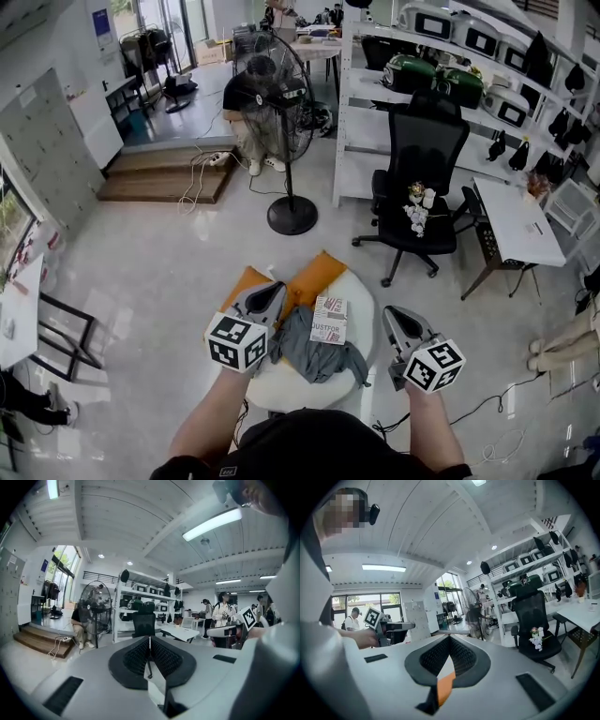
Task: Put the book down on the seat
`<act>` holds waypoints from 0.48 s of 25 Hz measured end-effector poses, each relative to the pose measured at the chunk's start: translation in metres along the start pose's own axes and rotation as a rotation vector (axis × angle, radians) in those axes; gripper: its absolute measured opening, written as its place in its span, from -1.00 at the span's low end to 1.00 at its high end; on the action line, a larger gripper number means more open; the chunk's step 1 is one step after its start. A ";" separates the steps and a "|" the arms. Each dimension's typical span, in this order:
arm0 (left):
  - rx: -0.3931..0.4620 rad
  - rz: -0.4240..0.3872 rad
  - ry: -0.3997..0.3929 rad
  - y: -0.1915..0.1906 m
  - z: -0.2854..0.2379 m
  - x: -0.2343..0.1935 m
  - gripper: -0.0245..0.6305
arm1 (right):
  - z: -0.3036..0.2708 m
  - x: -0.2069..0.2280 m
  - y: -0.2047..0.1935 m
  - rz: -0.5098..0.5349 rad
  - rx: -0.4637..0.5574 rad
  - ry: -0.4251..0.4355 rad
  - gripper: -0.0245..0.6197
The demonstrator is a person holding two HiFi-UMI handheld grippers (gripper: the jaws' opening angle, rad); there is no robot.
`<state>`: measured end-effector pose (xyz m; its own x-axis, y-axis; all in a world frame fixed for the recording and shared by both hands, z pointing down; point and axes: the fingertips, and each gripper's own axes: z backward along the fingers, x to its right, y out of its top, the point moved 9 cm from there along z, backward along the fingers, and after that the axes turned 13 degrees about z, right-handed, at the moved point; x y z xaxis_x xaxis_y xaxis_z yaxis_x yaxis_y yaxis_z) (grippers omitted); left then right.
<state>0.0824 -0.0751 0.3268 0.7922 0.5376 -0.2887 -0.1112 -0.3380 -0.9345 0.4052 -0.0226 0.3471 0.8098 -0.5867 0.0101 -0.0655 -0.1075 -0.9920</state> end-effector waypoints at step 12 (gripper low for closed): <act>0.012 -0.007 -0.047 0.005 0.001 -0.007 -0.90 | -0.018 -0.026 0.022 0.047 0.053 0.010 -0.89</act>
<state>0.0758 -0.0803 0.3237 0.7643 0.5753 -0.2913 -0.1129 -0.3254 -0.9388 0.3723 -0.0239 0.3271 0.8007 -0.5980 -0.0361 -0.0722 -0.0365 -0.9967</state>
